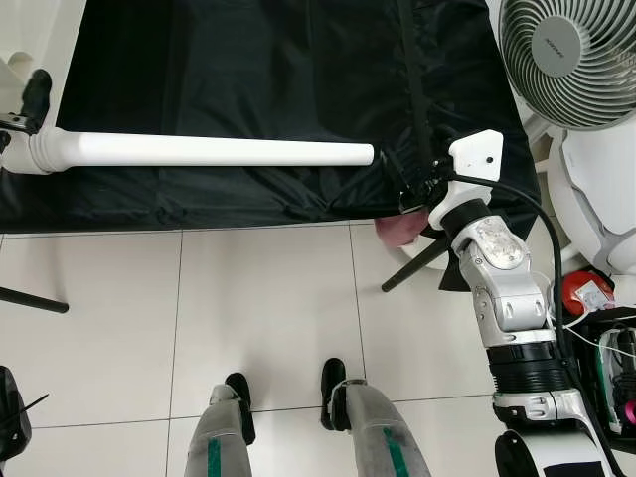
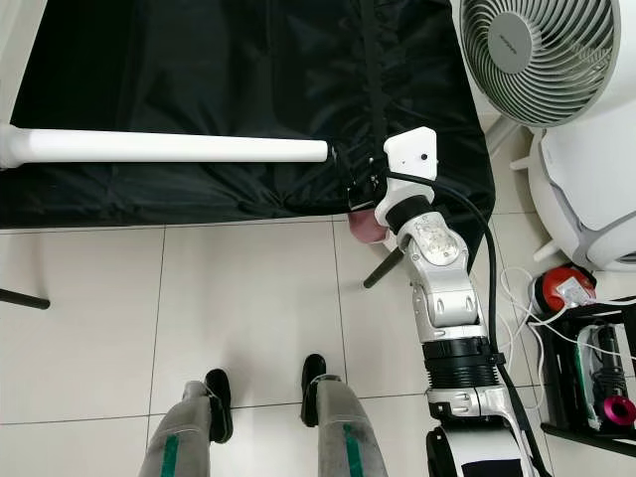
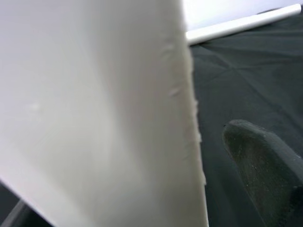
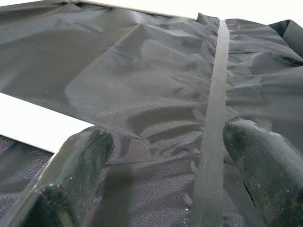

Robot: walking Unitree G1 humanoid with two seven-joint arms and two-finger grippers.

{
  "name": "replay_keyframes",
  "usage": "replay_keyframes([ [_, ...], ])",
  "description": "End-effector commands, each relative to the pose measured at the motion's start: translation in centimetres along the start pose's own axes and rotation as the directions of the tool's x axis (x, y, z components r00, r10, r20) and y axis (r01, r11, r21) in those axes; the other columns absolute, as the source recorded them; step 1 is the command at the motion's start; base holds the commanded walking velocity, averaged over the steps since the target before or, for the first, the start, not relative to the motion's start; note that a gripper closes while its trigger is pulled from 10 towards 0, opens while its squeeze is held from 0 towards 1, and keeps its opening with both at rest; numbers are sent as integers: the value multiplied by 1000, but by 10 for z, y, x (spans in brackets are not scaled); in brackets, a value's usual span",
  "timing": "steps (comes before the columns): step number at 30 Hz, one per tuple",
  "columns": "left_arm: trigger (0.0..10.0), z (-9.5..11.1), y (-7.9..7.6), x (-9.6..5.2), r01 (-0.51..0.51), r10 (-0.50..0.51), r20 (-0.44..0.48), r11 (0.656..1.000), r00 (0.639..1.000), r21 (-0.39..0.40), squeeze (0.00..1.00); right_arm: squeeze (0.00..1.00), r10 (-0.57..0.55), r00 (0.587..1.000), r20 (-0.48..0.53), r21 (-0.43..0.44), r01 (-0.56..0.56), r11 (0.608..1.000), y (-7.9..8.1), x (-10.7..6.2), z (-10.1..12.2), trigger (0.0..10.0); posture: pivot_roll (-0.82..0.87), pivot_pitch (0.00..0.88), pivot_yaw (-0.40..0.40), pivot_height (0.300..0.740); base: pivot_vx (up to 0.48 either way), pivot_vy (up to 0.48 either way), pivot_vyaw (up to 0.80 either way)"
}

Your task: Building children table

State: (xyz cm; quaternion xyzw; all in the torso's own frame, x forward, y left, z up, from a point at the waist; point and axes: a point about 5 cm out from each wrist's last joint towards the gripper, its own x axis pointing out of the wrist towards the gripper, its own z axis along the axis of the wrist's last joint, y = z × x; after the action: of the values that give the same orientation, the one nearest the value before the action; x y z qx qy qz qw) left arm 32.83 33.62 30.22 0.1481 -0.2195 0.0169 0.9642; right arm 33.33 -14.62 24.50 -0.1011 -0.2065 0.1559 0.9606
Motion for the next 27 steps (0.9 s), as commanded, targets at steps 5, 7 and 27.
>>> replay_keyframes([
  [5, 10000, -2, 15, -28, 118, -118, -22, 992, 993, 43, 0, 0, 13, 1000, -13, -1, -13, 1000, 0, -7, -3, 10000, -36, 428, -4, 740, 0, 0, 0],
  [7, 10000, 1, 20, -35, 114, -113, -21, 992, 993, 54, 0, 0, 14, 1000, -14, -2, -14, 1000, -1, -7, -3, 10000, -36, 428, -4, 740, 0, 0, 0],
  [27, 10000, 33, -3, -99, 324, -329, -111, 944, 938, -60, 0, 0, 43, 999, -12, 7, -43, 999, 3, -3, -3, 10000, -4, 425, -27, 740, 0, 0, 0],
])
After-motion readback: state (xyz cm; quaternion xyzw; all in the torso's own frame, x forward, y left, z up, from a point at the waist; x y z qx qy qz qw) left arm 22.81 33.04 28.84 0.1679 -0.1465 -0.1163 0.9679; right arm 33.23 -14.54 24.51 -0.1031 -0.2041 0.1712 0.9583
